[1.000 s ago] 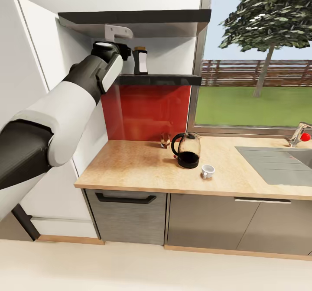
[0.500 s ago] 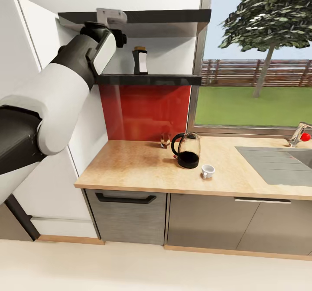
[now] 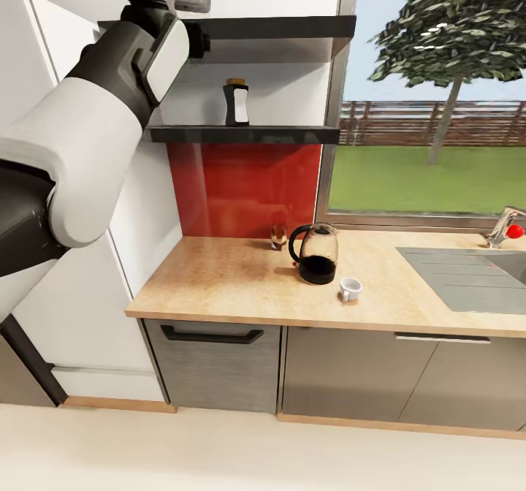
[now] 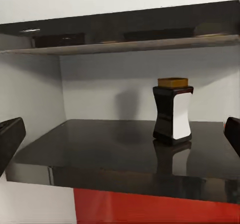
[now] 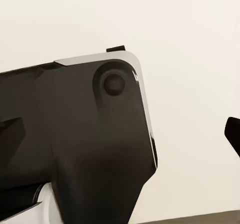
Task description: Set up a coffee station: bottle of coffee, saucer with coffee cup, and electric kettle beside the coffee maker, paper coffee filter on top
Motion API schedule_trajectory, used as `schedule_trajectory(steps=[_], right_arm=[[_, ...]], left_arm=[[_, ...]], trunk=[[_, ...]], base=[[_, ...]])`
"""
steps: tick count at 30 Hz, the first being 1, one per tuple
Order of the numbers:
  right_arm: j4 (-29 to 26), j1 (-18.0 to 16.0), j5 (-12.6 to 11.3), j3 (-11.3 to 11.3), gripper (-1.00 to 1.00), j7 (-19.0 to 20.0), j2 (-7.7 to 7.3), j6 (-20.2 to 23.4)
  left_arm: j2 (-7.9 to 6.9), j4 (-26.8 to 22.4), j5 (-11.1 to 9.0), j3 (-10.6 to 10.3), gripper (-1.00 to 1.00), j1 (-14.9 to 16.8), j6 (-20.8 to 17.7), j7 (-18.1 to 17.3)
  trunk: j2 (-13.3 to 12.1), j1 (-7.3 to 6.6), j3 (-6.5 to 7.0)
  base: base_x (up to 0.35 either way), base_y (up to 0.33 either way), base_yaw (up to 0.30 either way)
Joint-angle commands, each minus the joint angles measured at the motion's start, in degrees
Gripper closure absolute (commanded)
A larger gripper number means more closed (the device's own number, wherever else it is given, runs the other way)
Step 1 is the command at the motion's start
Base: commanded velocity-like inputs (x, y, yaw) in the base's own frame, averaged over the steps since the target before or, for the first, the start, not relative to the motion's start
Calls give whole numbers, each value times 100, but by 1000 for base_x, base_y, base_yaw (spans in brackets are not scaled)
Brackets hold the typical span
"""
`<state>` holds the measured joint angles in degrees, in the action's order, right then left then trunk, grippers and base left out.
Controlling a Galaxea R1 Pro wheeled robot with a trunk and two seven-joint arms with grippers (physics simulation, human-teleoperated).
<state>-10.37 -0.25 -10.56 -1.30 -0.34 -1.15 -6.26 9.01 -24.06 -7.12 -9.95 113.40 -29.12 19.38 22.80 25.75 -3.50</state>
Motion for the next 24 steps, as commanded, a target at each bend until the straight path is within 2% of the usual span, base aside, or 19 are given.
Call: schedule_trajectory(steps=[1,9,24], right_arm=[[-1,-3,-25,-11,-100,-1,1,-16],[-1,-6,-25,-10,-100,-1,4,-16],[-1,-3,-25,-10,-100,-1,2,-16]], left_arm=[[-6,-14,-61,-42,-100,5,-1917,-2],[-14,-25,-46,-61,-100,-15,-1928,-623],[-20,-172,-35,-56,-100,-187,-1909,-680]], trunk=[[12,3,-13],[12,3,-13],[12,3,-13]], base=[[0,0,0],[0,0,0],[0,0,0]])
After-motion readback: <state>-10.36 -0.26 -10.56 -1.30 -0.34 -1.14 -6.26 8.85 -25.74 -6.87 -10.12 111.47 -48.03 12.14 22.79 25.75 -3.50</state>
